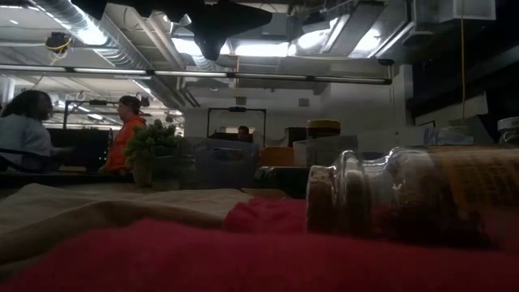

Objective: Sort spices by type
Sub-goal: Put the left green seasoning bottle into the gray bin

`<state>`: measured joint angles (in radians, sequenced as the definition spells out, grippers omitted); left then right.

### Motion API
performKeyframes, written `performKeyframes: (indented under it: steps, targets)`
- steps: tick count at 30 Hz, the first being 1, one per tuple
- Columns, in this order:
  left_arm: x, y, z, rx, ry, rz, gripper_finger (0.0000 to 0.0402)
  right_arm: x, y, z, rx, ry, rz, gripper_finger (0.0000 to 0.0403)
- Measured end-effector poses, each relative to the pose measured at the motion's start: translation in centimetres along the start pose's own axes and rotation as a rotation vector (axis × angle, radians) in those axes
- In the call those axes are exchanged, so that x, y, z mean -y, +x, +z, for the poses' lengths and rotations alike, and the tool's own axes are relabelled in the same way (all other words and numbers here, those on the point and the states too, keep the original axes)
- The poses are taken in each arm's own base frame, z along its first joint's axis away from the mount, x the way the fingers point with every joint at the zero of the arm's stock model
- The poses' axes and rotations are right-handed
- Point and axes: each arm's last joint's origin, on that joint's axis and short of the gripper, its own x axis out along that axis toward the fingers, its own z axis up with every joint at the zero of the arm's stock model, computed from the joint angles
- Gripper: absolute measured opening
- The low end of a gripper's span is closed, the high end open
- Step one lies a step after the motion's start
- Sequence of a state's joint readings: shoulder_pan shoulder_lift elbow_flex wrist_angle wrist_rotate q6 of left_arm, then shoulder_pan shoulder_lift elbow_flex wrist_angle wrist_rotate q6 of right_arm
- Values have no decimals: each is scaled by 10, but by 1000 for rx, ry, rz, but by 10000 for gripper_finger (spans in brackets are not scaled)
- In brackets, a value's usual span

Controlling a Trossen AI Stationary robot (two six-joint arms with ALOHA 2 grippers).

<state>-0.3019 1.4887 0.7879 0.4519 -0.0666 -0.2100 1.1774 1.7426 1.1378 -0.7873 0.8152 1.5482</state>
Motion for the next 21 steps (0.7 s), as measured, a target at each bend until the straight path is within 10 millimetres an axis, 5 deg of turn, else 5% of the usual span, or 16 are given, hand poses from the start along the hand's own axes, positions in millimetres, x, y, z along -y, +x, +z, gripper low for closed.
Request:
performKeyframes:
  steps: [21]
  targets:
    - [0,0,0,-3,1,1,251,11,56,-4,-26,-86,-242,205]
